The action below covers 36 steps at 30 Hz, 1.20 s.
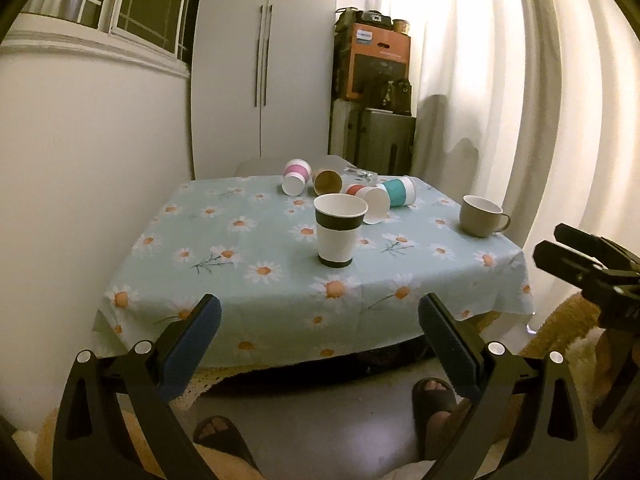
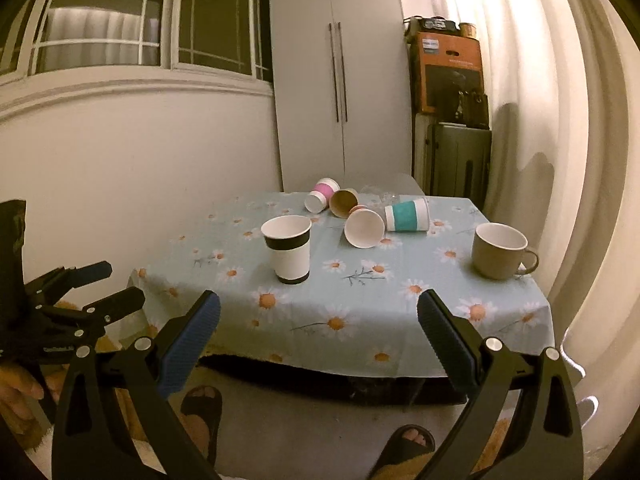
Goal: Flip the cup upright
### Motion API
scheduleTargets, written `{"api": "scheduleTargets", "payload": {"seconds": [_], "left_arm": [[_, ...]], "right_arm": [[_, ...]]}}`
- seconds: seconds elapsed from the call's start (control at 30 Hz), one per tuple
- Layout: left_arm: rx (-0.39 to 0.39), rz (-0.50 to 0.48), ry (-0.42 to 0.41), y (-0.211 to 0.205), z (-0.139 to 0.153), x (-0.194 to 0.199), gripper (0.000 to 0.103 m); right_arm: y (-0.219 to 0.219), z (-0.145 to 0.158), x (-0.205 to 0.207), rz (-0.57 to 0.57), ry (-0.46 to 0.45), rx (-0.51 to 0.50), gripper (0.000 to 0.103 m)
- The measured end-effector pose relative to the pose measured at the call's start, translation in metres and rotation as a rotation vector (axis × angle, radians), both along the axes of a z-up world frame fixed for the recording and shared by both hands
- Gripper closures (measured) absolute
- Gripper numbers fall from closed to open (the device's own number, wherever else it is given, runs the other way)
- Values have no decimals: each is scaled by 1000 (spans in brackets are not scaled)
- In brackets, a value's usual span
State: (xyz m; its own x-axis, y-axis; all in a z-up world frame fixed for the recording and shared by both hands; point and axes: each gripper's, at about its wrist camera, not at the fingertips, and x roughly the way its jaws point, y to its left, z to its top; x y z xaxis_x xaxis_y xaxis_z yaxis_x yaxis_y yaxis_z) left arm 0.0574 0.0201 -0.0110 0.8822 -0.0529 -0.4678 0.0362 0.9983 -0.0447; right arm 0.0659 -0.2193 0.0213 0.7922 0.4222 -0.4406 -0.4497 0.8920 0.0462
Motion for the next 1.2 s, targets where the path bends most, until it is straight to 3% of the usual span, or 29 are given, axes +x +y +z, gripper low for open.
{"api": "scheduleTargets", "payload": {"seconds": [1.2], "left_arm": [[11,-13,-6,-2,-2,-7,7]], "right_arm": [[12,-6,-3,1,5,-55,5]]}}
